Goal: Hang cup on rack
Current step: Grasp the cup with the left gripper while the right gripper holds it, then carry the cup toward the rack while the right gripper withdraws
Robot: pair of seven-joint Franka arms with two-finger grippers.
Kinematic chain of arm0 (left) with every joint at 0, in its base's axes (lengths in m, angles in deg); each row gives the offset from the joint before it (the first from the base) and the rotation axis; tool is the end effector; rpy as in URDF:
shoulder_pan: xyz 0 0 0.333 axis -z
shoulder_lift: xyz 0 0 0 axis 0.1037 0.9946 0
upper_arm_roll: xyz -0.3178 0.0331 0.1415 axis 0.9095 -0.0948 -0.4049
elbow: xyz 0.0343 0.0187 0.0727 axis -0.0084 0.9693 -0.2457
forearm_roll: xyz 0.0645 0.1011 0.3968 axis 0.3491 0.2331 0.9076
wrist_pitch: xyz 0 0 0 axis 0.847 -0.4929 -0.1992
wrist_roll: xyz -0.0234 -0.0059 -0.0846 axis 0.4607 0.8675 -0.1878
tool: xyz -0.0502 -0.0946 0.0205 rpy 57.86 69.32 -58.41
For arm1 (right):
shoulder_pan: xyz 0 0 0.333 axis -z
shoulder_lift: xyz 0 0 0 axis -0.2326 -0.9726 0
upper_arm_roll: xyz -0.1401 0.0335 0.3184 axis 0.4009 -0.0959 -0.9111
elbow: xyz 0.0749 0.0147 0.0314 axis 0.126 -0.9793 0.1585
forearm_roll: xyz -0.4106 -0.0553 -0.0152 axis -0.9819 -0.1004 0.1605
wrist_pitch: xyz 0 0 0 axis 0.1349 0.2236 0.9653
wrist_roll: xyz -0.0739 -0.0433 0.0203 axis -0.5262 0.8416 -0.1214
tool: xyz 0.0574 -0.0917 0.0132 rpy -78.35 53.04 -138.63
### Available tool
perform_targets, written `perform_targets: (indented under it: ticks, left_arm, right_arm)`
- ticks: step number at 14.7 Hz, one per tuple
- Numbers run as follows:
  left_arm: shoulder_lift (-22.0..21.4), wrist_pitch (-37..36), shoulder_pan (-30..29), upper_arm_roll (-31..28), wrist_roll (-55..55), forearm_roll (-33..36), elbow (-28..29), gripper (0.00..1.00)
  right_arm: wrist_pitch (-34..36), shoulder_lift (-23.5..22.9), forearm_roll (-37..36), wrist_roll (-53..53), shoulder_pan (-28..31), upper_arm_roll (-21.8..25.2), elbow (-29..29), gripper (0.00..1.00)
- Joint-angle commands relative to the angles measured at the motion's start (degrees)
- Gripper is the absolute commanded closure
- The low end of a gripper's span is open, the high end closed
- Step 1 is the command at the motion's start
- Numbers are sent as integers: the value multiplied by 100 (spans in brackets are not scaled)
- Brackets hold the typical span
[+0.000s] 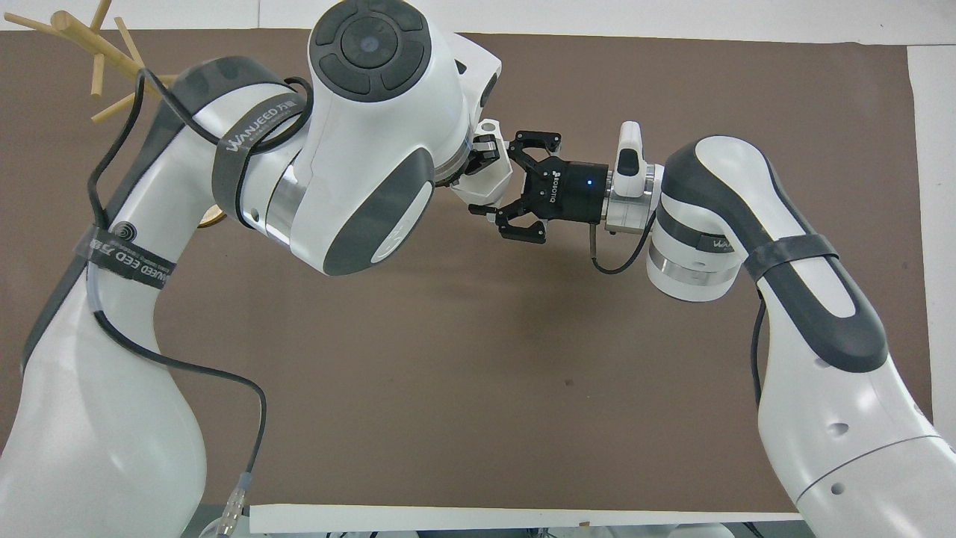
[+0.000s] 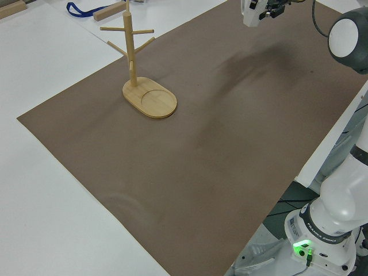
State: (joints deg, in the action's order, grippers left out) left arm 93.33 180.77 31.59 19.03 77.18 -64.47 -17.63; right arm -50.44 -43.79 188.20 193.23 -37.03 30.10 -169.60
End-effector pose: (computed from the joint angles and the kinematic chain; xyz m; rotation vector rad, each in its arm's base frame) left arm 0.5691 -0.4807 0.5515 3.0319 0.1930 0.0883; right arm 0.6139 0.2437 0.3546 -1.5305 -1.1862 -1.1833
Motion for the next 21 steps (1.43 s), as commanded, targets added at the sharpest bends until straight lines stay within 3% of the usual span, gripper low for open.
perform_targets:
  ticks: [1, 5, 8, 11, 15, 19, 21]
  left_arm:
    - [39, 105, 69, -72, 93, 5, -56, 100]
    - [-23, 113, 69, -72, 540, 390, 92, 100]
    - [-548, 436, -10, -72, 761, 760, 968, 100]
    - [-1374, 1358, -510, -81, 683, 814, 2278, 100]
    - [-1955, 2641, -994, -72, 375, 858, 3597, 100]
    - [-2614, 4704, -1222, -72, 313, 858, 5239, 100]
    - [-2773, 5743, -1345, -72, 331, 858, 5856, 100]
  right_arm:
    - [162, 178, 86, 51, 186, -27, -298, 0]
    - [785, 266, -177, 68, 678, -19, -562, 0]
    - [1365, 310, -887, 68, 1292, -19, -562, 0]
    - [2094, 328, -1844, 51, 2153, -10, -536, 0]
    - [3061, 302, -3329, -115, 3401, -10, -168, 0]
    - [3686, 424, -4981, -739, 4377, 8, 526, 0]
    - [3740, 774, -5685, -1160, 4598, 16, 746, 0]
